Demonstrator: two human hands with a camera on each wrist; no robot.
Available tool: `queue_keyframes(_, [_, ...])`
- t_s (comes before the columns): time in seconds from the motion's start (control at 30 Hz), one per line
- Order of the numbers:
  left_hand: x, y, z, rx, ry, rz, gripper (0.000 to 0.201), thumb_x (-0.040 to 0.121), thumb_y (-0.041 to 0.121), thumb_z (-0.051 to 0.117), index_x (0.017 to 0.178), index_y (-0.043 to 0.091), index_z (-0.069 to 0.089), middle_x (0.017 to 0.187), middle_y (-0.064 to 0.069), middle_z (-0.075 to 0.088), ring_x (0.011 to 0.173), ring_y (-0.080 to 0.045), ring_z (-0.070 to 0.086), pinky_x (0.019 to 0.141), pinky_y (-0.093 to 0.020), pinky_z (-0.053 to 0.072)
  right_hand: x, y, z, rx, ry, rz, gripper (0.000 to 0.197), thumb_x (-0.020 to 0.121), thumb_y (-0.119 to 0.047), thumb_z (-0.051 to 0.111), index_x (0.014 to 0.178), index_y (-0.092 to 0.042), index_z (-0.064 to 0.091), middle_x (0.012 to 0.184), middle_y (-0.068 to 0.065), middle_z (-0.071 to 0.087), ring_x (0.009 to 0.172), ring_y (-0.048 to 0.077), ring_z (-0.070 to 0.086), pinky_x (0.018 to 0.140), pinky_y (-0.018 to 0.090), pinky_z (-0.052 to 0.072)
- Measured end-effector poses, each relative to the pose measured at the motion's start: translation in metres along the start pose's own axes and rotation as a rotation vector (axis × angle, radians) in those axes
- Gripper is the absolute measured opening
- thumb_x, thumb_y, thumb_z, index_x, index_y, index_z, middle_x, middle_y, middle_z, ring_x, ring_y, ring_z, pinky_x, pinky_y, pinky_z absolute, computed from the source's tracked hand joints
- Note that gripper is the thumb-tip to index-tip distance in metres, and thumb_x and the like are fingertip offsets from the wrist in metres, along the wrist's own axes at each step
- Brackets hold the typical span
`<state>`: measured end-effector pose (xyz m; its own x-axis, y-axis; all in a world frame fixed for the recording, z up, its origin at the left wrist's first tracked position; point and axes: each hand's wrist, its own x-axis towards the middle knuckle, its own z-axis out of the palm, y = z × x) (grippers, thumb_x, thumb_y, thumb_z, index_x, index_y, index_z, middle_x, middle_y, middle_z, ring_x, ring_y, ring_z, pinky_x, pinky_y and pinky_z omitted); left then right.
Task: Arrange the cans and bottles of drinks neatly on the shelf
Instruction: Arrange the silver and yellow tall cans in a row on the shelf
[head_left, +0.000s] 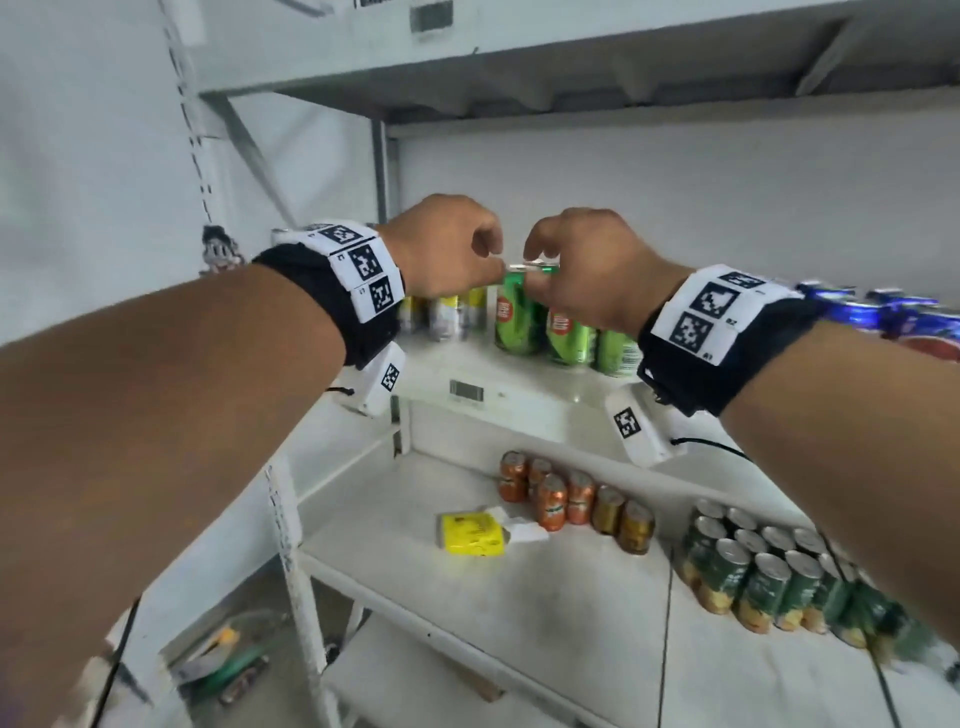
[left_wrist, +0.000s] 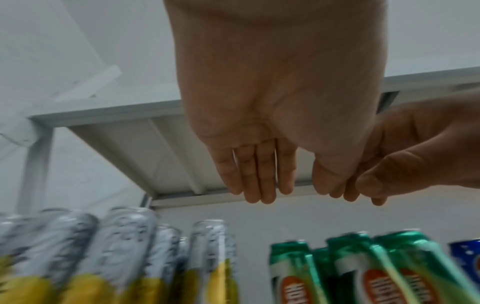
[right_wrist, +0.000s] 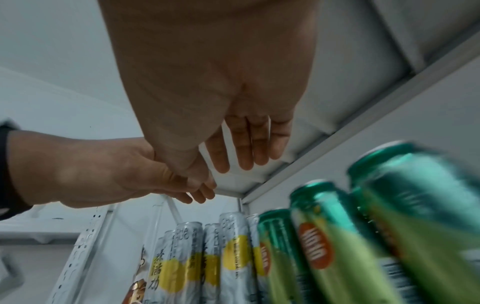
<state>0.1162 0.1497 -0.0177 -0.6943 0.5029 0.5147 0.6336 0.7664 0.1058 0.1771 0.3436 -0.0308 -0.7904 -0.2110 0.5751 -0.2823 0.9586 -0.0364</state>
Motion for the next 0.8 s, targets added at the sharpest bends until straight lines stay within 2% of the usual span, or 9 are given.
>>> queue_keyframes(0.1, [-0.005,-0.057,-0.003,0.033,0.018,-0.022,0.032,0.094,0.041,0.073,0.117,0.019,0.075,0.109,0.003,0.072,0.102,-0.019,0.066,0.087,-0.032,0.051,0.037,-0.029,0.025,0.005,-0.018,-0.017,0.040,0.093,-0.043,0.067,0.125,-0.019,0.069,0.120,0.010,0.065,0.117,0.029,0.059,0.099,0.034,0.045])
queue_keyframes(0.23, [-0.001,-0.127,-0.009,0.045,0.029,-0.028,0.041,0.094,0.041,0.073,0.127,0.016,0.072,0.119,-0.002,0.071,0.107,-0.020,0.064,0.089,-0.027,0.045,0.086,-0.064,0.054,0.009,-0.014,-0.009,0.041,0.093,-0.043,0.068,0.125,-0.018,0.069,0.120,0.010,0.067,0.115,0.028,0.060,0.094,0.031,0.043])
queue_keyframes(0.47, [0.006,-0.214,-0.020,0.089,0.010,0.025,0.044,0.093,0.042,0.072,0.127,0.015,0.070,0.117,-0.006,0.068,0.108,-0.026,0.062,0.088,-0.032,0.044,0.149,-0.125,0.095,0.004,-0.023,-0.031,0.041,0.093,-0.041,0.069,0.125,-0.016,0.069,0.119,0.012,0.069,0.112,0.030,0.061,0.091,0.031,0.041])
queue_keyframes(0.57, [0.006,-0.239,-0.019,0.084,-0.024,0.038,0.045,0.092,0.040,0.073,0.128,0.014,0.070,0.118,-0.008,0.069,0.111,-0.028,0.062,0.090,-0.033,0.046,0.167,-0.143,0.113,-0.020,-0.040,-0.007,0.043,0.094,-0.041,0.066,0.126,-0.013,0.069,0.117,0.015,0.069,0.112,0.033,0.060,0.088,0.033,0.042])
queue_keyframes(0.63, [0.005,-0.248,-0.017,0.047,-0.042,0.039,0.042,0.092,0.036,0.075,0.127,0.013,0.070,0.118,-0.009,0.067,0.110,-0.029,0.062,0.094,-0.037,0.050,0.174,-0.149,0.124,-0.056,-0.061,0.043,0.042,0.093,-0.043,0.065,0.121,-0.012,0.070,0.111,0.017,0.067,0.110,0.034,0.059,0.083,0.034,0.041])
queue_keyframes(0.7, [0.005,-0.252,-0.015,0.006,-0.026,0.062,0.041,0.091,0.033,0.076,0.126,0.011,0.069,0.117,-0.010,0.066,0.109,-0.029,0.062,0.095,-0.040,0.051,0.174,-0.151,0.132,-0.066,-0.074,0.096,0.044,0.092,-0.042,0.065,0.123,-0.011,0.069,0.112,0.019,0.064,0.112,0.033,0.056,0.083,0.034,0.043])
queue_keyframes(0.8, [0.006,-0.248,-0.012,0.006,0.031,0.144,0.050,0.089,0.035,0.078,0.130,0.009,0.066,0.120,-0.011,0.065,0.113,-0.030,0.059,0.094,-0.036,0.047,0.169,-0.149,0.135,-0.059,-0.036,0.133,0.052,0.088,-0.041,0.071,0.128,-0.010,0.062,0.118,0.018,0.055,0.098,0.035,0.058,0.083,0.035,0.048])
